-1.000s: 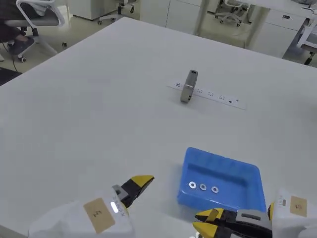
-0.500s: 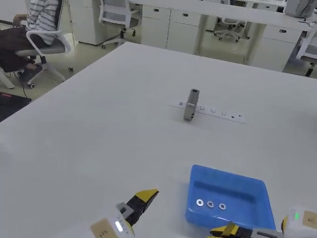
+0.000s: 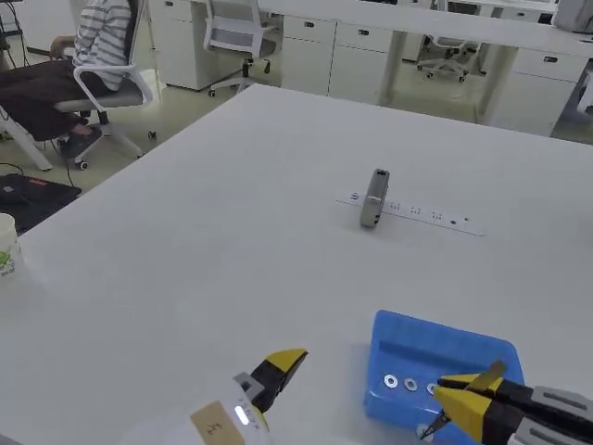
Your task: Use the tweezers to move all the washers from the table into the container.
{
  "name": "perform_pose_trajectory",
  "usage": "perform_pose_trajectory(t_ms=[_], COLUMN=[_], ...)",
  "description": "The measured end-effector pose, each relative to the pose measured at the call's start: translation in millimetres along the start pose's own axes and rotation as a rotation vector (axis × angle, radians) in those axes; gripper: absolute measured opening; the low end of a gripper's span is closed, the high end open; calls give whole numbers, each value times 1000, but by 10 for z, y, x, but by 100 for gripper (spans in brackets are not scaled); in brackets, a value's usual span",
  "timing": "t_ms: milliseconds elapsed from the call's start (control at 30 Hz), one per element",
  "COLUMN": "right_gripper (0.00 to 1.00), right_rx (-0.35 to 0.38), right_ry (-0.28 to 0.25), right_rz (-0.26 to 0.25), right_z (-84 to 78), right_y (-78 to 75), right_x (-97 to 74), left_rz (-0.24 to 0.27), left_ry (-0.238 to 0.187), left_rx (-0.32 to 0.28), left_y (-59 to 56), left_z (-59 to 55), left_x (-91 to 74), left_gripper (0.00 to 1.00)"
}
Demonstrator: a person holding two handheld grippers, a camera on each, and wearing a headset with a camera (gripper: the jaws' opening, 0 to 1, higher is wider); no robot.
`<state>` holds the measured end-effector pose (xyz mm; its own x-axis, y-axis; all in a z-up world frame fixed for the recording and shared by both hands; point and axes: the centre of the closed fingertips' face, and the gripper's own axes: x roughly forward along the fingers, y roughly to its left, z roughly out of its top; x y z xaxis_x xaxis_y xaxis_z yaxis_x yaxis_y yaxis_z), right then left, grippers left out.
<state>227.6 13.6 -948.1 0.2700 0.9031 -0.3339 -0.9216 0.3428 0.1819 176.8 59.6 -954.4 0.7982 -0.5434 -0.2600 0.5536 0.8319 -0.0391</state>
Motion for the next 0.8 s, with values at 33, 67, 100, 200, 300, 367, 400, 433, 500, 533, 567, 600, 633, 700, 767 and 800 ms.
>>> perform_pose_trajectory(t_ms=[33,67,100,200,300,367,400,433,500,533,567,600,633,700,767,800], right_gripper=[2,2,2,2,2,2,2,2,2,2,2,2,2,2,2,2], right_rx=[6,31,58,102,121,136,146,150,155,155,154,157,160,168,176,179], right_ry=[-13,-36,-62,-110,-135,-149,-156,-159,-156,-154,-153,-150,-151,-151,-141,-133], right_rz=[-2,2,4,-5,-13,-21,-27,-34,-50,-62,-67,-79,-83,-99,-119,-134], right_z=[33,82,125,205,265,294,312,321,318,315,313,305,302,287,253,228], right_y=[-15,-35,-47,-135,-222,-275,-312,-347,-404,-439,-451,-489,-510,-572,-635,-674], right_x=[-7,-17,-22,-61,-96,-109,-115,-117,-114,-111,-109,-107,-106,-109,-105,-105], left_rz=[0,-1,-2,-2,1,5,7,8,10,10,9,8,5,0,-1,0], left_ry=[0,0,1,4,8,6,8,9,12,15,16,19,23,26,28,29], left_rx=[1,3,3,2,0,-2,-4,-4,-3,-1,1,3,6,12,15,17], left_y=[-1,-4,-5,-5,1,10,15,17,20,19,16,13,6,-5,-8,-7], left_z=[0,1,-1,-7,-14,-13,-15,-18,-24,-29,-31,-36,-42,-47,-49,-50], left_x=[1,2,3,4,4,3,2,2,4,5,7,8,10,13,15,15], left_gripper=[88,88,88,88,88,88,87,87,87,87,87,87,87,86,86,86])
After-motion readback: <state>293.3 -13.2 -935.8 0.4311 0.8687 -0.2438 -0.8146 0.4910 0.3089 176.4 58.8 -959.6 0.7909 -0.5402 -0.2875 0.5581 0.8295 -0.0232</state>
